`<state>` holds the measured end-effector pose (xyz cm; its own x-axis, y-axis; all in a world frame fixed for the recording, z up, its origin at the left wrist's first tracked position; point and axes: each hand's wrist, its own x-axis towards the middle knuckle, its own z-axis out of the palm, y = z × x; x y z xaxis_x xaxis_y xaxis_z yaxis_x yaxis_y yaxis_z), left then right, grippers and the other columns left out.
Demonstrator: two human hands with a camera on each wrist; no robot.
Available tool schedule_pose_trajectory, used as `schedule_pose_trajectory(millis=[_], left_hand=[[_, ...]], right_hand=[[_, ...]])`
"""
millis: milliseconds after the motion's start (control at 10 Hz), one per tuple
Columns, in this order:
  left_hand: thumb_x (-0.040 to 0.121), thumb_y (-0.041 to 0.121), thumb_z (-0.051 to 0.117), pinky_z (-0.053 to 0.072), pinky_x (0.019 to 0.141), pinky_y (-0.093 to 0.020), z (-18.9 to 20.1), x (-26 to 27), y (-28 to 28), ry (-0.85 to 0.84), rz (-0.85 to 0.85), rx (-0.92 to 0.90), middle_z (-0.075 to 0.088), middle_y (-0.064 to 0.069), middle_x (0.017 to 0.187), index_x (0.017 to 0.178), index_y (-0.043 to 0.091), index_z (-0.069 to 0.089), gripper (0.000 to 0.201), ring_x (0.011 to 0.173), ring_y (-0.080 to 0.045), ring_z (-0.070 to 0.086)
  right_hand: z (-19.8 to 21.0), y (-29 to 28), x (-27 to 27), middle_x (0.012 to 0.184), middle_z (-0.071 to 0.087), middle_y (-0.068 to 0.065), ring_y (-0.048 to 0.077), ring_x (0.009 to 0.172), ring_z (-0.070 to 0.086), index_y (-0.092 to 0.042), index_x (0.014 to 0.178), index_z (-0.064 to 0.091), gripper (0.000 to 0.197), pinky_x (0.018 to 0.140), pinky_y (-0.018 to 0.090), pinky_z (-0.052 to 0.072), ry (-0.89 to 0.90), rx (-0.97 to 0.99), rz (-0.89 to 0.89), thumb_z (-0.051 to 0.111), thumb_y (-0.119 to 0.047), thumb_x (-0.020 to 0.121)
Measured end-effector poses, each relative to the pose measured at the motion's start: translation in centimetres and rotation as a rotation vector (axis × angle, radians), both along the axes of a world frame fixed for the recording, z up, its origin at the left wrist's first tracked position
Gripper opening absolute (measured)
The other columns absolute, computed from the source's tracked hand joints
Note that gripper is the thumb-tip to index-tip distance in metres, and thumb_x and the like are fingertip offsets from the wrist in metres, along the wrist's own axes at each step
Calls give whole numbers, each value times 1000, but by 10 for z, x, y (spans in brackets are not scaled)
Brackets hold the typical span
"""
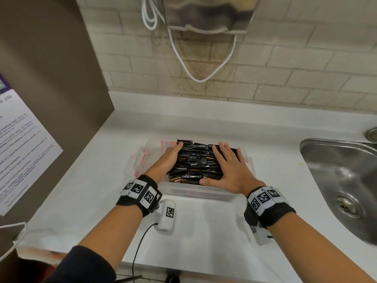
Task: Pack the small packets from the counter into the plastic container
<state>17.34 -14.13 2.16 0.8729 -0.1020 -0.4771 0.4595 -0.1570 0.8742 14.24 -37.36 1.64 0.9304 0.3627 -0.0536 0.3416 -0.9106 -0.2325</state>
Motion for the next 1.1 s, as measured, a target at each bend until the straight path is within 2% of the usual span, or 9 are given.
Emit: schedule_pose_trajectory(millis=[100,200,300,400,500,800,900,1000,1100], left_hand=[[98,66,31,29,118,-47,-4,0,-1,-54,-50,137,37,-5,157,154,18,29,74,142,-26,38],[99,65,30,24,120,-49,-8,-5,-4,-239,-42,450,18,-6,165,158,19,11,77,149,-27,23],[95,73,21,8,122,-50,-14,-15,-14,-446,-151,840,-9,-5,166,159,25,-4,84,153,-26,-3],[91,78,15,-5,122,-48,-23,-15,-19,-532,-397,1010,-17,-3,165,158,30,-5,86,152,-22,-16],[89,80,13,-6,123,-47,-23,-9,-13,-572,-471,1051,-12,-3,166,159,29,-1,88,152,-21,-15],[87,78,4,-13,122,-44,-9,-12,-2,-610,-577,988,-9,1,167,159,31,4,86,152,-12,-15],[95,70,18,-6,123,-47,12,-17,-2,-620,-490,876,-2,-1,167,159,29,13,76,153,-16,-9],[100,49,48,27,119,-47,37,-34,5,-729,-351,724,38,-2,154,147,26,43,52,144,-20,30],[96,33,62,49,90,-22,51,-72,15,-670,-353,358,69,16,107,113,32,68,18,102,-2,62]], right_hand=[[0,-2,-6,165,-13,3,16,150,-20,-24,158,-5,116,122,49,-10,1,-20,10,15,-97,70],[-1,-2,-8,165,-14,4,16,149,-22,-25,158,-6,106,121,48,-12,-1,-34,1,7,-90,76],[-3,1,-6,164,-17,4,16,148,-24,-25,157,-9,105,121,49,-14,6,-57,-2,5,-90,76],[-5,1,-2,163,-19,4,17,148,-25,-24,157,-11,109,120,49,-15,22,-88,1,7,-92,74],[-3,1,3,163,-19,6,18,148,-24,-23,156,-12,112,120,48,-15,30,-96,-3,7,-92,71],[1,-3,0,166,-3,4,17,151,-14,-18,158,3,107,122,41,-10,35,119,-33,18,-87,78],[18,-7,-2,166,5,3,15,152,-9,-18,158,10,98,121,35,-6,96,274,-76,25,-79,84],[50,-19,-4,160,28,3,16,150,13,-19,154,29,81,120,32,12,77,405,-92,35,-68,91],[90,-33,-13,131,60,-1,13,124,53,-21,132,61,42,107,31,43,-96,560,-52,56,-44,96]])
